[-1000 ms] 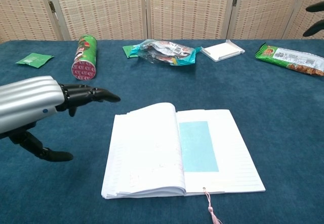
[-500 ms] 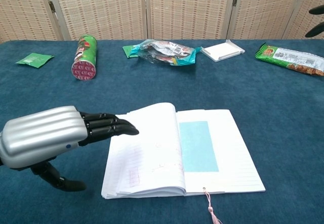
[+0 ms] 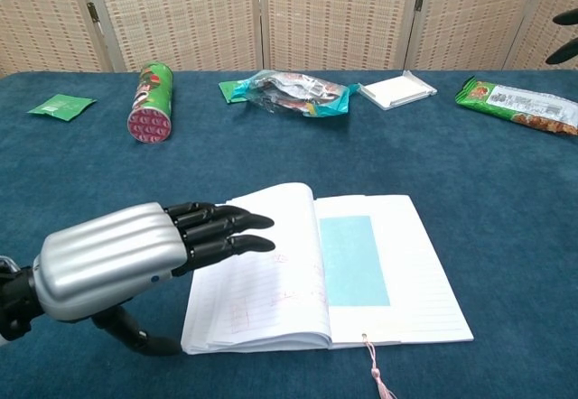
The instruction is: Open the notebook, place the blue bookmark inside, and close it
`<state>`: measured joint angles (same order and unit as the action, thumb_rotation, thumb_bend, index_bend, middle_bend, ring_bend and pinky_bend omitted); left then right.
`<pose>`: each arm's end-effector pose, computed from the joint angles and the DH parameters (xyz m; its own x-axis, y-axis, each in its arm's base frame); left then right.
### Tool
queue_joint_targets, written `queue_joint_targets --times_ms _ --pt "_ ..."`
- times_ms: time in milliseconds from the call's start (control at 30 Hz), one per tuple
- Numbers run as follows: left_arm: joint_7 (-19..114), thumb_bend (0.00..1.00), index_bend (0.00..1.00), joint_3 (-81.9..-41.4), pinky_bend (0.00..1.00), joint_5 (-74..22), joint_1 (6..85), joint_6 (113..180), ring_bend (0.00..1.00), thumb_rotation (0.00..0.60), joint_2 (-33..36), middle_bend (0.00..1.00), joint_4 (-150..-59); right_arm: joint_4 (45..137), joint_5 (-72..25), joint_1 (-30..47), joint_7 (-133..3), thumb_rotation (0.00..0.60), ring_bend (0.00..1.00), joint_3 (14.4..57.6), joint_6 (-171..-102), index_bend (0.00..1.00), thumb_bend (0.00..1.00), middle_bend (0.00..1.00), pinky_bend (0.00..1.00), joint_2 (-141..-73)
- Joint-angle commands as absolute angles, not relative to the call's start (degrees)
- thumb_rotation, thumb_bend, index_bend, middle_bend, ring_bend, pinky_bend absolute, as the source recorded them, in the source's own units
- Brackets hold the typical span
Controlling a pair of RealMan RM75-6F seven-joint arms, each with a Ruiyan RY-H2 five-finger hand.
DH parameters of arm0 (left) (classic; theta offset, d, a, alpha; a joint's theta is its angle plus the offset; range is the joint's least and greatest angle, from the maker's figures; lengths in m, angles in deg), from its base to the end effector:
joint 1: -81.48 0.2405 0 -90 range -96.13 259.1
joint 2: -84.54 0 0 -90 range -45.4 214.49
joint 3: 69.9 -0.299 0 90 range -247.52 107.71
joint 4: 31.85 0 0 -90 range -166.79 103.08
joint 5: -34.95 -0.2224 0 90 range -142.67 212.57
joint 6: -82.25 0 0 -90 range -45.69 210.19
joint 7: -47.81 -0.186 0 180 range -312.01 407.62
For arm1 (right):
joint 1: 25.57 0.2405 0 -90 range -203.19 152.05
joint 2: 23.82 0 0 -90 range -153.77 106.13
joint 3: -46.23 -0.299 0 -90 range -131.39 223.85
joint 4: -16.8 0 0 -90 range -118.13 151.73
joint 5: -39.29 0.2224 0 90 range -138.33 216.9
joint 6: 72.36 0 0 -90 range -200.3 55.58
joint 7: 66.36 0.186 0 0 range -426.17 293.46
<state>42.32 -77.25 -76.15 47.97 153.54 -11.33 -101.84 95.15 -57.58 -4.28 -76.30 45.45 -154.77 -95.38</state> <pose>-0.1828 0.2726 -0.0977 0.5625 0.0661 0.8242 0.4789 -0.8386 -0.2595 -0.2935 -0.3144 0.1127 0.6421 0.1472 0.7524 -0.6565 -0.4012 0.6387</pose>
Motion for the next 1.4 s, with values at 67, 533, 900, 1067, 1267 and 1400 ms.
queue_joint_targets --times_ms 67,533,900,1067,1267,1400 --pt "41.9 0.15 0.00 -77.3 0.17 -75.5 47.9 153.2 0.00 0.600 -12.0 0.00 -101.2 95.1 -57.6 -4.4 -76.1 0.600 0.00 45.3 -154.8 0.19 0.26 0.00 0.00 -95.4" --pt "41.8 0.14 0.00 -78.4 0.17 -73.9 48.1 152.7 0.00 0.600 -12.8 0.00 -100.1 94.4 -57.9 -4.9 -75.3 0.600 0.00 45.0 -155.0 0.19 0.26 0.00 0.00 -95.5" --pt "41.1 0.14 0.00 -78.3 0.17 -73.0 47.7 152.3 0.00 0.600 -13.4 0.00 -100.1 94.0 -58.0 -5.3 -75.0 0.600 0.00 44.7 -155.3 0.19 0.26 0.00 0.00 -95.4" --pt "40.9 0.14 0.00 -78.6 0.17 -72.5 47.7 151.7 0.00 0.600 -13.2 0.00 -100.4 93.7 -58.1 -5.3 -74.7 0.600 0.00 44.7 -155.2 0.19 0.26 0.00 0.00 -95.6" --pt "41.2 0.14 0.00 -78.4 0.17 -72.2 47.5 151.8 0.00 0.600 -14.0 0.00 -100.0 93.3 -58.2 -5.4 -74.5 0.600 0.00 44.6 -155.2 0.18 0.25 0.00 0.00 -95.8" --pt "41.3 0.14 0.00 -78.0 0.17 -72.0 47.4 152.1 0.00 0.600 -14.7 0.00 -99.8 93.3 -58.1 -5.5 -74.5 0.600 0.00 44.5 -155.2 0.18 0.26 0.00 0.00 -95.7"
